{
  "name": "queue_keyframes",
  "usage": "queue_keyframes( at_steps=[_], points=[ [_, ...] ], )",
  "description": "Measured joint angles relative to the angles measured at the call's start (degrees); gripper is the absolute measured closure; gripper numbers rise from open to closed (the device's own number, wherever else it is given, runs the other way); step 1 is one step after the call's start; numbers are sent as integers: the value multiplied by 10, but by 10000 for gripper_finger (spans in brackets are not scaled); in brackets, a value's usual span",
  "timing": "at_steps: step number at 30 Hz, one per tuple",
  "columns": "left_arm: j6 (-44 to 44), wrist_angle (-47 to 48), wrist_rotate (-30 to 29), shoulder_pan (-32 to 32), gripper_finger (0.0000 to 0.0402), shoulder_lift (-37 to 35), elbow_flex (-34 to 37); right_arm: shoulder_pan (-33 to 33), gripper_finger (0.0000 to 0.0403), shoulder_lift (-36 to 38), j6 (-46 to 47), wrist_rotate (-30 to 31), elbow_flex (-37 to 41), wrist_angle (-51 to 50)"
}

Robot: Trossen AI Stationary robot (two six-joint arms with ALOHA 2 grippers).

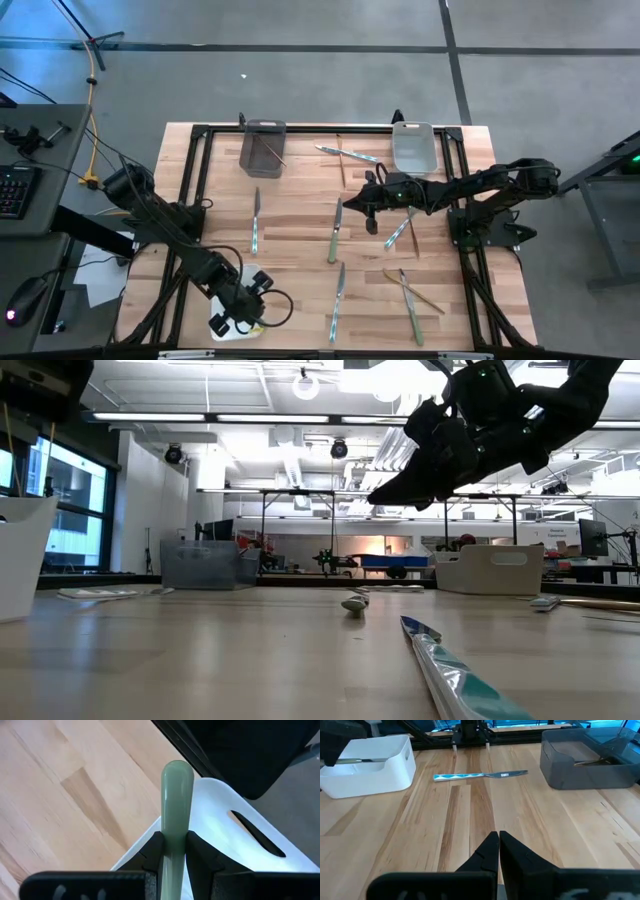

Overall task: Sort silverware by color (type)
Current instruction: Put the top left green table knife into the white bin

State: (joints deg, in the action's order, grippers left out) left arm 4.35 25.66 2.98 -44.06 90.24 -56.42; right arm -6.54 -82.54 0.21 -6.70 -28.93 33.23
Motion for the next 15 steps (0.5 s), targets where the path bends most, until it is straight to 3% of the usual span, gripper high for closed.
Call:
queue_keyframes(
  at_steps=[7,15],
  points=[
    [-1,1,9,0,350,0,3,14,403,0,11,17,0,-2],
    [31,1,-8,1,313,0,3,28,403,0,10,28,0,-7]
  ],
)
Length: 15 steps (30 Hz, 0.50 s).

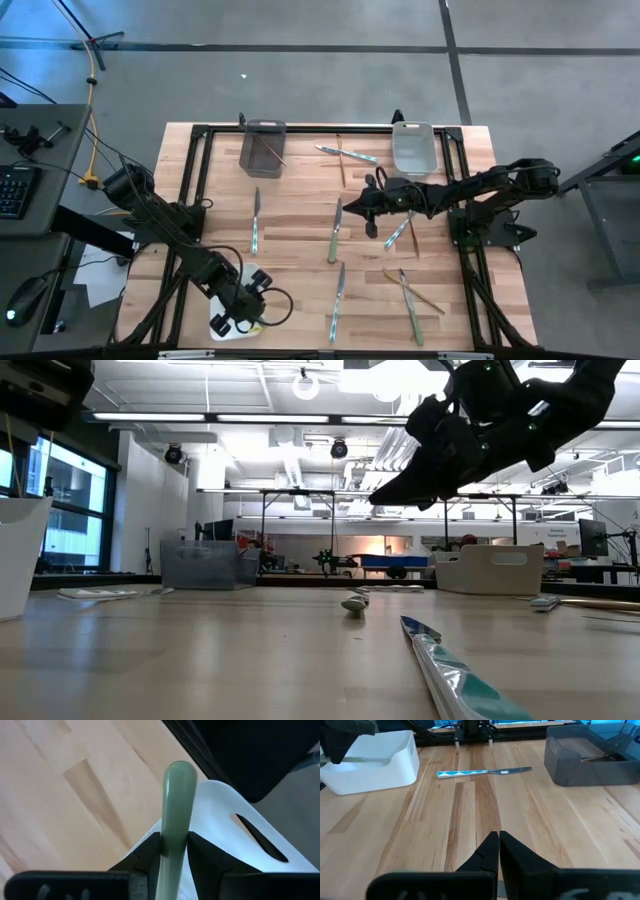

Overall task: Sort silverware by color (type)
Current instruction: Put the top left green table knife into the white bin, then adjust the white bin

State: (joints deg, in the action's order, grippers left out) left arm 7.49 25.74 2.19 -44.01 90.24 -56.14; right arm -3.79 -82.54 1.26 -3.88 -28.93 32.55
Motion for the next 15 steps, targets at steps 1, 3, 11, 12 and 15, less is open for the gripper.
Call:
queue_keyframes(
  at_steps=[1,3,11,12,15],
  points=[
    [2,0,-1,0,310,0,0,1,403,0,0,0,0,0],
    [4,0,-2,0,306,0,0,1,403,0,0,0,0,0],
    [-15,4,-2,-3,314,-11,0,1,403,0,-2,0,0,-2],
    [-10,7,-2,-3,317,-16,0,1,403,0,-2,0,0,-2],
    [22,24,-42,-3,331,-39,-1,1,403,0,-2,0,0,-2]
  ],
)
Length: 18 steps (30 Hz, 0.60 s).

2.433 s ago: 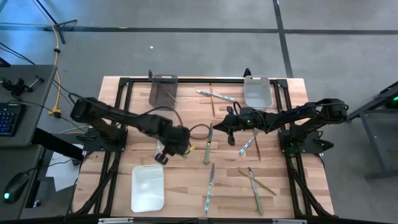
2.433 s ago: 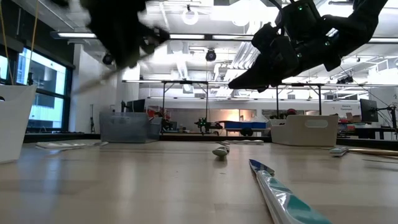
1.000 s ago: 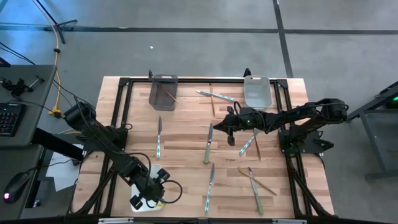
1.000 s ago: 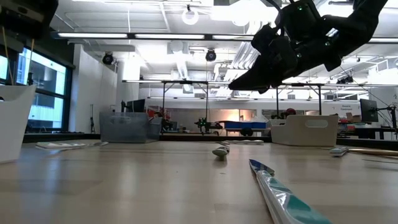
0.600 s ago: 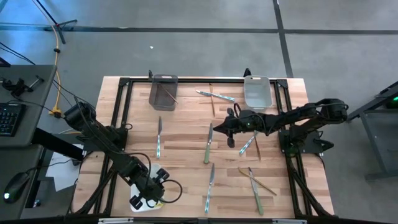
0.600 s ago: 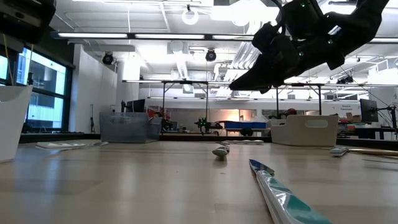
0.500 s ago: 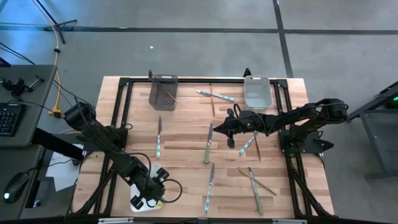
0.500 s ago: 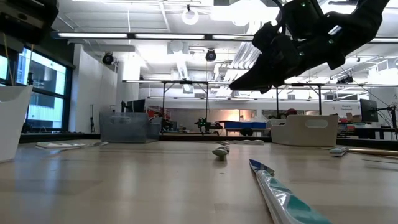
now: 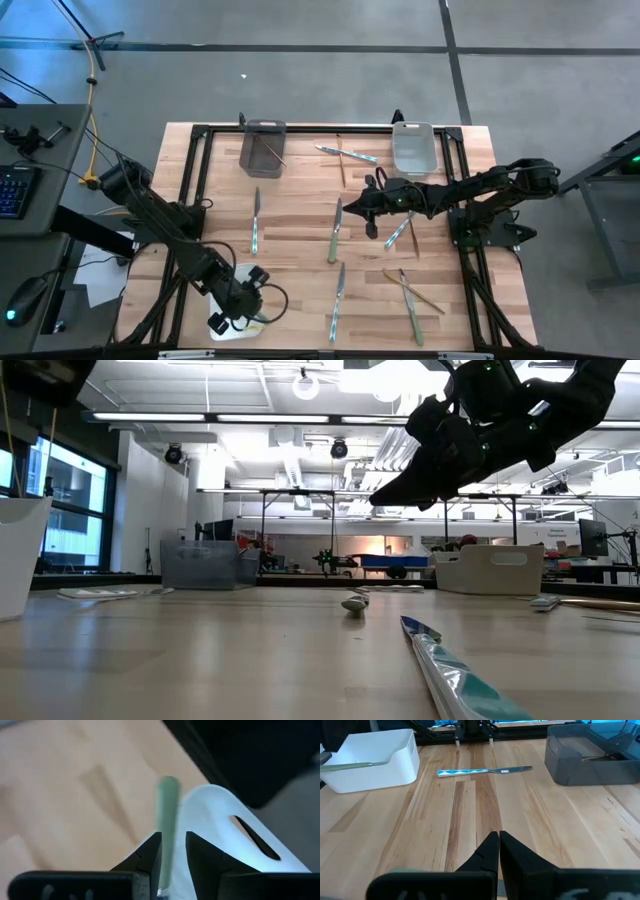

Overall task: Sort silverware by color (type)
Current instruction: Adjust the white bin

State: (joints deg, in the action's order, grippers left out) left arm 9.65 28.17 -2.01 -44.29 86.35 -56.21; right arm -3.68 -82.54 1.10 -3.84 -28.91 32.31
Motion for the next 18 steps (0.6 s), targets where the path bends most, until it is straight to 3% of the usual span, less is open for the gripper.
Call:
queue_keyframes(
  at_steps=[4,8,18],
  points=[
    [60,46,-113,0,365,-27,0,0,403,0,0,0,0,-1],
    [97,61,-117,9,398,-14,4,0,403,0,0,0,0,-3],
    [246,105,-139,17,401,19,31,0,403,0,0,0,0,-6]
  ],
)
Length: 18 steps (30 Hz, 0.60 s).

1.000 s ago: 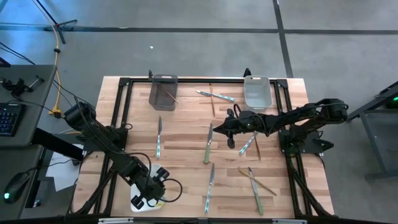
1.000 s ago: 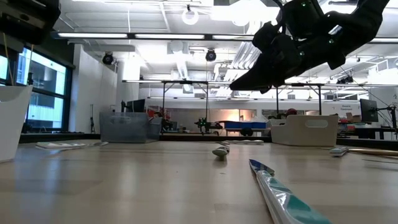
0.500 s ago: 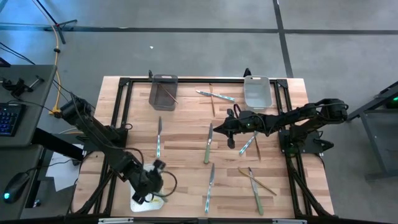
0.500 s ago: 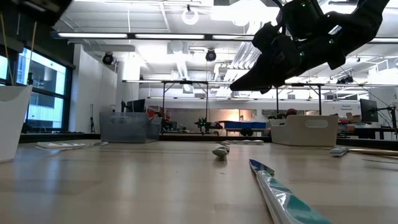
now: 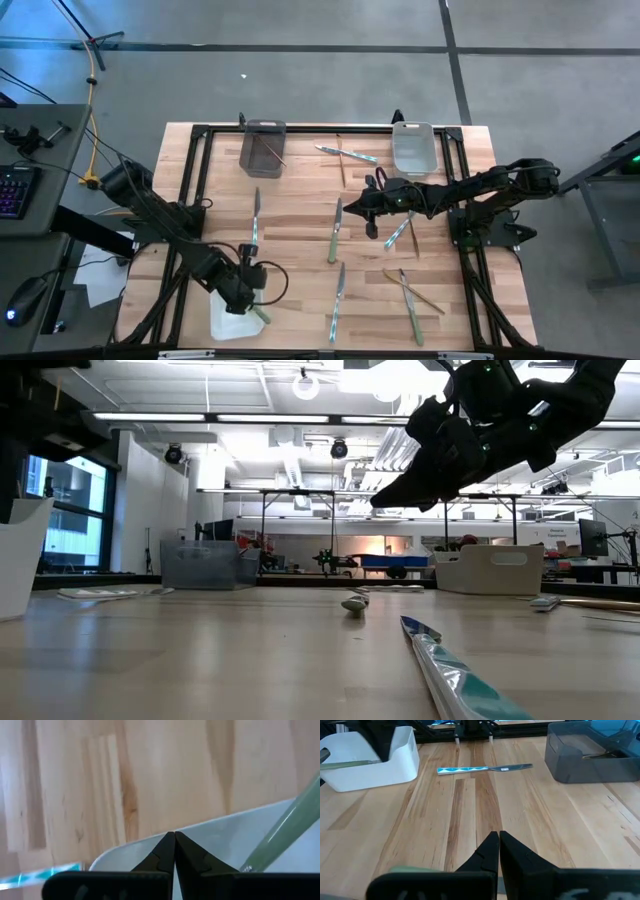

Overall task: Sort silverware by color (type)
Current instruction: Adjust the white bin

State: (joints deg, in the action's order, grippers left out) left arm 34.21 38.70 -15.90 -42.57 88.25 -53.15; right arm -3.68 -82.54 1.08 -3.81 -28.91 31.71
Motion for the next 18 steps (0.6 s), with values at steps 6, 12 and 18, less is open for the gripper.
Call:
queue_keyframes(
  at_steps=[6,12,18],
  points=[
    [54,20,6,0,401,0,1,0,403,0,0,0,1,-2],
    [73,27,-18,2,401,0,1,0,403,0,0,0,1,-2],
    [43,12,-51,3,401,0,1,0,403,0,1,0,1,-2]
  ],
)
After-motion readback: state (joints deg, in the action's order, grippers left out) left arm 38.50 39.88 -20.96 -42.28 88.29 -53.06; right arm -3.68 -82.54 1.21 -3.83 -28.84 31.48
